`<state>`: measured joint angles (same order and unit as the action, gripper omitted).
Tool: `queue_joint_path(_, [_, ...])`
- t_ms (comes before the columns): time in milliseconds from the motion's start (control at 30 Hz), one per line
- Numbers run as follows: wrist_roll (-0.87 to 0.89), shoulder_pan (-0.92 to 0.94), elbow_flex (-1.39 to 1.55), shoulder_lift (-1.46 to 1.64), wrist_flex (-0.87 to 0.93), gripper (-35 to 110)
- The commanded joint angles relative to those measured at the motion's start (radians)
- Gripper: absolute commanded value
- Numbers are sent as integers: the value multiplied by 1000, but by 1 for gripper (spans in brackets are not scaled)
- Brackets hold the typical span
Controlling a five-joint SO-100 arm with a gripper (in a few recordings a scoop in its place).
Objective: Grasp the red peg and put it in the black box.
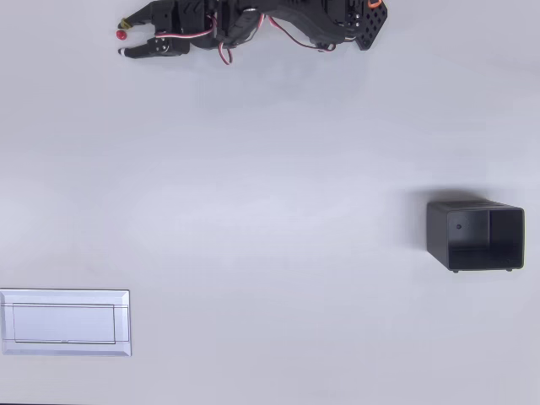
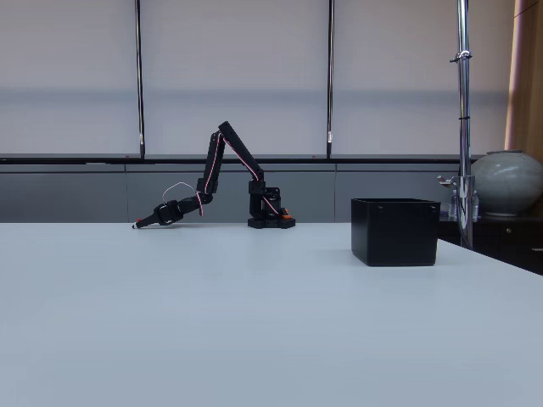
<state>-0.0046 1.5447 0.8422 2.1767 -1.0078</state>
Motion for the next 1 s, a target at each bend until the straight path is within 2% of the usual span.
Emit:
queue_joint_path(0, [11, -5, 15, -3, -2, 10])
queue_joint_path(167, [9, -5, 15, 3, -12, 7])
queue_joint_path(300, [9, -5, 15, 6, -18, 0])
queue_joint_path(567, [8, -5, 15, 6, -20, 0])
queue_joint_path(700, [-15, -9, 11, -63, 78, 0])
queue_joint_path(767, [-38, -18, -12, -104, 64, 0])
queue_joint_path(967, [-92, -63, -179, -133, -308, 0])
